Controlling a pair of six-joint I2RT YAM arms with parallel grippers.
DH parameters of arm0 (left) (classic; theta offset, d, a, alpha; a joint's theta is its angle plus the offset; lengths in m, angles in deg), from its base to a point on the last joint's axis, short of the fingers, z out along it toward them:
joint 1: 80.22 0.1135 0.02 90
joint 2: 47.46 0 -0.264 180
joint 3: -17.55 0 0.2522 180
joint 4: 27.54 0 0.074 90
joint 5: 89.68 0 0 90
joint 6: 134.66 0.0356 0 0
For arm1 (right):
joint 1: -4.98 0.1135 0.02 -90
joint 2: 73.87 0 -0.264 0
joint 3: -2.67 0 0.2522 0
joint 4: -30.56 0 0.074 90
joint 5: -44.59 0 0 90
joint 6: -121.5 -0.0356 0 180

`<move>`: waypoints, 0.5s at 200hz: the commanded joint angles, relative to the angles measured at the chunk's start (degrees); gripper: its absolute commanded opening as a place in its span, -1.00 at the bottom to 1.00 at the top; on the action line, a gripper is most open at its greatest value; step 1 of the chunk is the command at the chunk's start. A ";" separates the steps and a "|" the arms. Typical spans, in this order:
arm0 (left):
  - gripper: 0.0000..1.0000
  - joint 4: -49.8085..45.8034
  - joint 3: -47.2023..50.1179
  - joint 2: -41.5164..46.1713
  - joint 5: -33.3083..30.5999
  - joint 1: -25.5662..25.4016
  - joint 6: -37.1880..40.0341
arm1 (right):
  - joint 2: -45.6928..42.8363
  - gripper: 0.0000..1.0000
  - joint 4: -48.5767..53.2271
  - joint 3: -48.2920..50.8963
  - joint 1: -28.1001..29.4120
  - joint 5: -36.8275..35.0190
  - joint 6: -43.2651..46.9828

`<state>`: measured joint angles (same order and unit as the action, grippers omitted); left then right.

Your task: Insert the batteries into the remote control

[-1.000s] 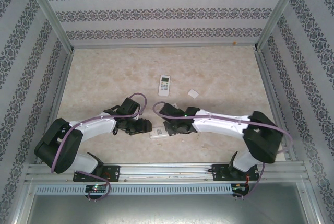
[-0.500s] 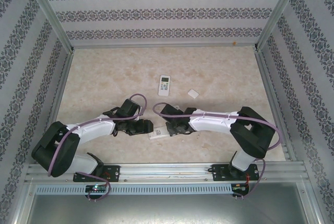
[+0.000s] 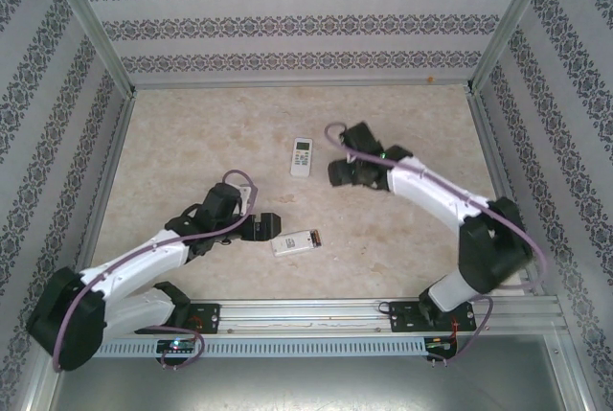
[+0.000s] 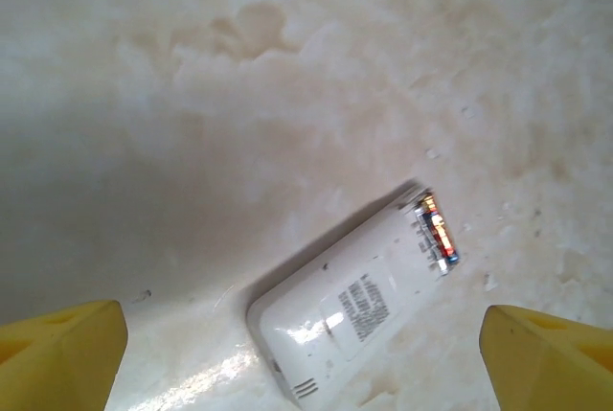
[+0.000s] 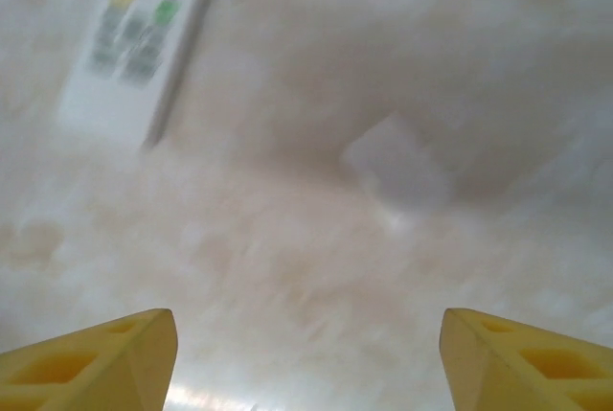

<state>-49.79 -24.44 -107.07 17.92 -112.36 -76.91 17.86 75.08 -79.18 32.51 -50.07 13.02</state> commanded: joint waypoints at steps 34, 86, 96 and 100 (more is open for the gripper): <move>1.00 2.08 3.67 9.65 -4.27 -0.07 6.50 | 12.82 0.96 4.04 -8.63 -7.03 1.21 -17.84; 1.00 3.36 5.70 13.40 -3.97 -0.09 9.39 | 22.80 0.91 9.17 -15.75 -6.97 0.23 -28.63; 1.00 3.80 6.36 13.90 -4.16 -0.03 9.28 | 23.74 0.90 8.63 -15.88 -6.79 0.52 -28.82; 1.00 3.97 6.62 14.14 -4.23 -0.04 9.18 | 24.24 0.90 8.62 -16.05 -6.71 0.38 -28.73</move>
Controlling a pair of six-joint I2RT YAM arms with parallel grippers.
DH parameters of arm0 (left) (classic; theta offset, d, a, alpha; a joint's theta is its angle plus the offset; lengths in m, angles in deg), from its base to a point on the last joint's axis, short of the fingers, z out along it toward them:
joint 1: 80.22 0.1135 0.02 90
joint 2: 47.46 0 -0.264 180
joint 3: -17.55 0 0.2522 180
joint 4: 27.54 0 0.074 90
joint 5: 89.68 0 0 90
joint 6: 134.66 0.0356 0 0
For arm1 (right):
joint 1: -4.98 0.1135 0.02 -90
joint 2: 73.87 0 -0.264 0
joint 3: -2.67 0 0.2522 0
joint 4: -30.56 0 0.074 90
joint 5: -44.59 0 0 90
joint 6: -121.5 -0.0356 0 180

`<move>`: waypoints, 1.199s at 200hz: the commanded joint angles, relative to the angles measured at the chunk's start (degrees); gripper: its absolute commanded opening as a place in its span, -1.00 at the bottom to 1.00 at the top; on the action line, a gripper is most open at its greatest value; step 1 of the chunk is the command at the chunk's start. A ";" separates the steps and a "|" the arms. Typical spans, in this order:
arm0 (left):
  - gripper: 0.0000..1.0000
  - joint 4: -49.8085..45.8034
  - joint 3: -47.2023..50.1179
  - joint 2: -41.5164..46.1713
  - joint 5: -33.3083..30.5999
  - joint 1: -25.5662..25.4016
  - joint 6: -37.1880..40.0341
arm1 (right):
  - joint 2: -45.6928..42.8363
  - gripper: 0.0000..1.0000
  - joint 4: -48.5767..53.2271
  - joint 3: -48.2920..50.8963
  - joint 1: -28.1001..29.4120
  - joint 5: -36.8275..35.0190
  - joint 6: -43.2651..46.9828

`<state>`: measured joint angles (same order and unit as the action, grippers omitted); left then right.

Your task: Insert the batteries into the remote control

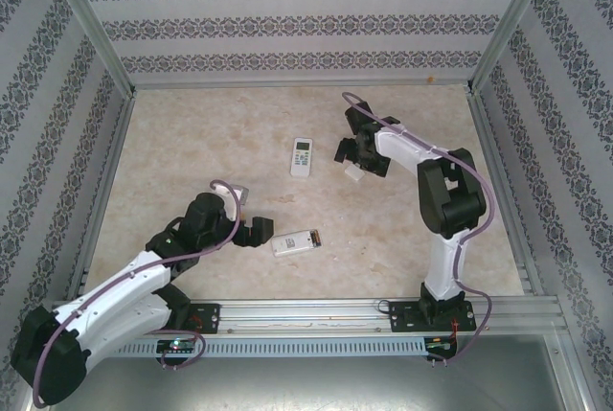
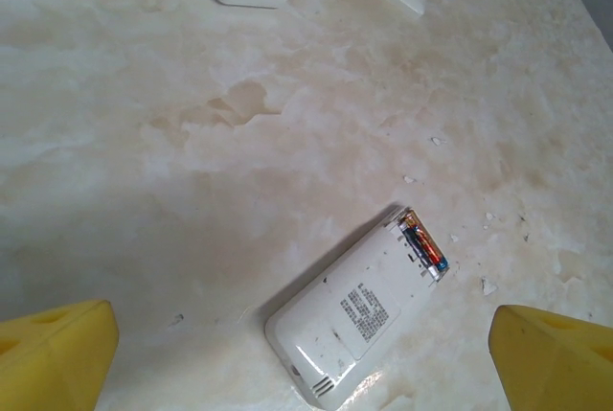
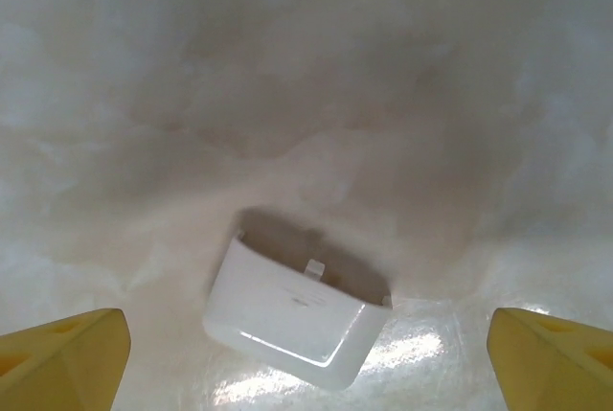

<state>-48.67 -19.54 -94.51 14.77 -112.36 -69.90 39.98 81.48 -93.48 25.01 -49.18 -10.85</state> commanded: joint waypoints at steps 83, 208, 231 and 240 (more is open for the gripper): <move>1.00 4.61 3.12 1.61 -2.48 -0.03 1.57 | 7.52 0.42 2.64 -3.65 2.31 -1.13 -3.46; 1.00 6.65 2.69 1.52 -4.38 -0.04 -1.02 | -22.49 -0.02 -22.98 16.82 10.34 0.04 42.51; 1.00 6.94 2.75 2.51 -5.08 -0.03 -1.50 | -27.38 -0.08 -22.01 19.43 10.84 9.13 55.10; 1.00 7.16 3.13 3.56 -5.03 -0.04 -1.58 | -28.64 -0.05 -19.33 19.37 10.89 13.46 59.96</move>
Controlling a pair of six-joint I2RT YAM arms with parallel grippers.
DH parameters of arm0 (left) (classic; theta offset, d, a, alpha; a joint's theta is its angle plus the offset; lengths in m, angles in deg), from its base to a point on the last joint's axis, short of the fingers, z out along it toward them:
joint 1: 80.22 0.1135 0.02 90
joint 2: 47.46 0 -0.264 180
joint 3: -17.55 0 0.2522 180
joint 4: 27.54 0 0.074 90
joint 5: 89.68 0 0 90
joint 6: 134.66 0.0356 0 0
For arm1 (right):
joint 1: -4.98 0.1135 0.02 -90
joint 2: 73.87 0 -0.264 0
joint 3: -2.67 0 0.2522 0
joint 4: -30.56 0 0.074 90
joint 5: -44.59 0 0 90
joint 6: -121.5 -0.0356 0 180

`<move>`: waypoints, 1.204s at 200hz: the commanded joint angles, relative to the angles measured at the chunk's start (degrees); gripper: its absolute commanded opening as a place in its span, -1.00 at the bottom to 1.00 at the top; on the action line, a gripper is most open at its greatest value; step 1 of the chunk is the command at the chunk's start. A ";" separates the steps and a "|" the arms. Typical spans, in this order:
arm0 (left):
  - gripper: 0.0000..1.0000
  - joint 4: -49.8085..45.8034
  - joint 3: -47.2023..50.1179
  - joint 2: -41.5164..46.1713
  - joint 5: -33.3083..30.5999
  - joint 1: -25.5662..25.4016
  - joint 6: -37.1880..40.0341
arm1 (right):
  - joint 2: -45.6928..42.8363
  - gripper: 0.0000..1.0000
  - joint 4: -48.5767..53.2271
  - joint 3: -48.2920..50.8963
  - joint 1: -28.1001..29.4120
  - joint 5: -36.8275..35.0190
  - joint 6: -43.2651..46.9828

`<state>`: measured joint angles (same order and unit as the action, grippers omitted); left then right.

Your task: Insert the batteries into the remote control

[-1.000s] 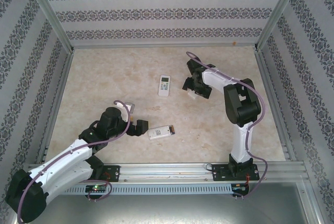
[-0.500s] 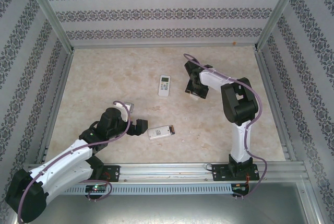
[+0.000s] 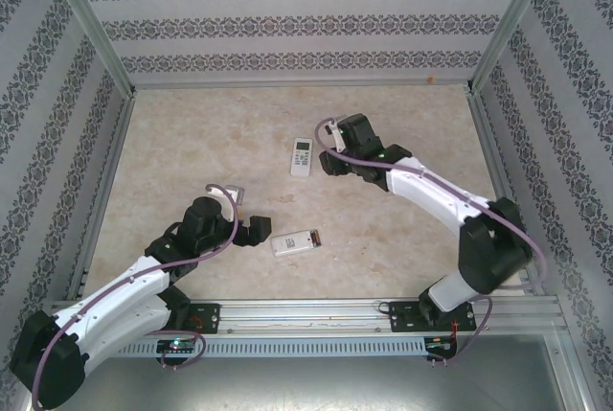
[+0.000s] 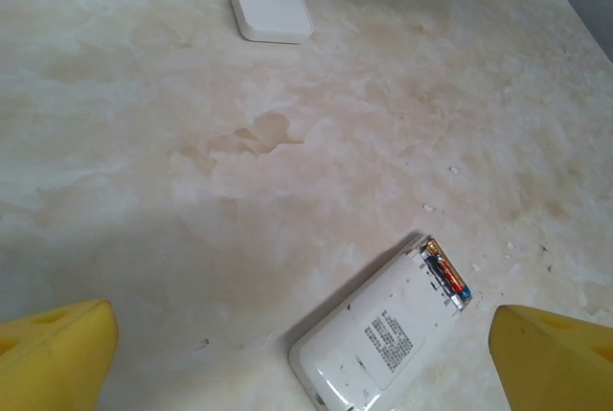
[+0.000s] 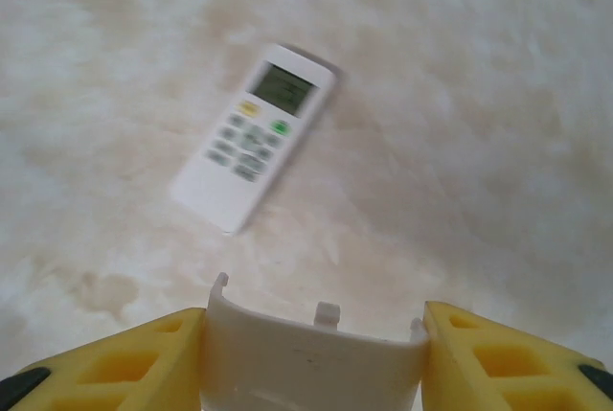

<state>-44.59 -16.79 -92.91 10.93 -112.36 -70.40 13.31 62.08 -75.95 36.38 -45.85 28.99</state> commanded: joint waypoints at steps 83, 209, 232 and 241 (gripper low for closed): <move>1.00 4.15 2.71 5.20 -1.59 -0.10 0.61 | -7.20 -0.08 11.49 8.59 10.14 9.65 67.62; 1.00 8.52 5.20 3.58 -1.61 -0.03 -1.61 | 7.66 -0.07 24.79 1.29 21.07 8.18 79.07; 1.00 8.57 5.20 3.52 -1.76 -0.04 -1.54 | 9.94 -0.06 24.09 0.64 21.25 7.84 78.07; 1.00 8.52 5.16 3.52 -1.81 -0.03 -1.45 | 10.78 -0.05 23.99 0.14 21.25 7.61 77.70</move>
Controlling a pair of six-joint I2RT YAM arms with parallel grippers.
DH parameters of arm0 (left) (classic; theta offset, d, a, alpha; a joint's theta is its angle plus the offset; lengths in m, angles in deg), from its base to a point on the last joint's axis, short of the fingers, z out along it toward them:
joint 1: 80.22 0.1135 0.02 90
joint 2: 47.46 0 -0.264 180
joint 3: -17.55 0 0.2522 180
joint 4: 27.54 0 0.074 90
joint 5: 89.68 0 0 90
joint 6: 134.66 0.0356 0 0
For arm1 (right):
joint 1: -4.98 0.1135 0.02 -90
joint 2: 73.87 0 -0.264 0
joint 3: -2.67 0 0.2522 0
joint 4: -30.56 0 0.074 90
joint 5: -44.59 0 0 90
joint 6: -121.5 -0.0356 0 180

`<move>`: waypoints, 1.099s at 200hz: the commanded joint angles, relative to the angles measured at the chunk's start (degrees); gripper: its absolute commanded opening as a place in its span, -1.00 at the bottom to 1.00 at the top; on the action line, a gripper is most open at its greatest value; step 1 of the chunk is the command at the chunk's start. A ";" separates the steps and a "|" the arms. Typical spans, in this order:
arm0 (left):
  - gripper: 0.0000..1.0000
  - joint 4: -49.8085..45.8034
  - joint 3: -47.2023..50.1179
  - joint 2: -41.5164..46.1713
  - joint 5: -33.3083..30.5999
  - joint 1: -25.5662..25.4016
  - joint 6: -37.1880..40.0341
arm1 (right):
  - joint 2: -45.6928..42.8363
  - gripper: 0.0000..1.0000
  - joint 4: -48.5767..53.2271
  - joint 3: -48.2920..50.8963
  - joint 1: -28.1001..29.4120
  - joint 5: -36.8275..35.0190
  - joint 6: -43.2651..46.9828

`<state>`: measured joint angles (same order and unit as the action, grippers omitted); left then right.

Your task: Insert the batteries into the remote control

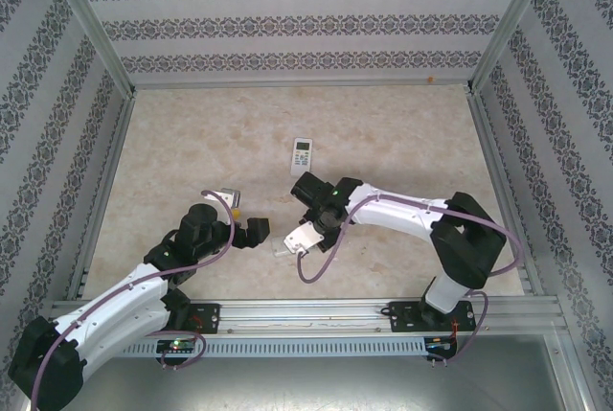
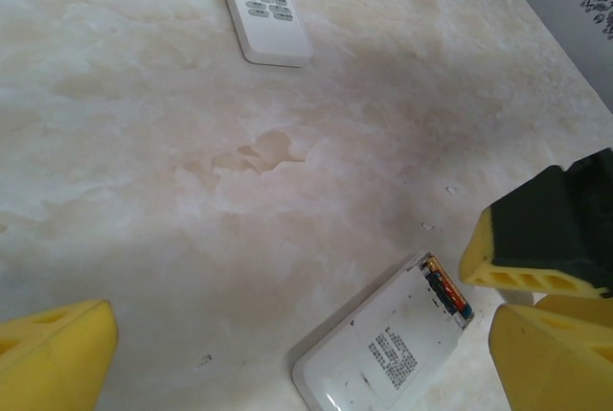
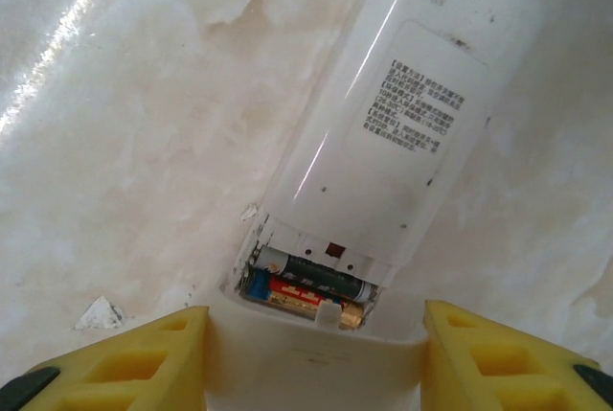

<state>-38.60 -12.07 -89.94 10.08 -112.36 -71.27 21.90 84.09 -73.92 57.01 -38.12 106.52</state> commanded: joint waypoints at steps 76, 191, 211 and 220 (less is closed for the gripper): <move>1.00 2.13 0.30 0.51 -1.78 -0.07 -0.03 | 6.52 0.01 2.43 -4.04 0.79 0.08 -3.78; 1.00 3.03 0.21 -0.59 -1.51 -0.07 -0.37 | 9.25 0.30 3.02 -6.20 1.41 -2.47 -10.35; 1.00 2.71 0.44 -0.59 -1.40 -0.08 -0.46 | 8.00 0.39 3.54 -7.08 1.66 -2.50 -11.04; 1.00 2.45 0.56 -0.60 -1.27 -0.03 -0.67 | 7.35 0.41 3.77 -7.51 1.71 -2.54 -11.59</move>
<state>-37.88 -12.07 -90.59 9.03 -112.36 -71.30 30.66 85.77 -79.32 58.04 -40.30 96.75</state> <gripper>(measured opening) 0.999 0.694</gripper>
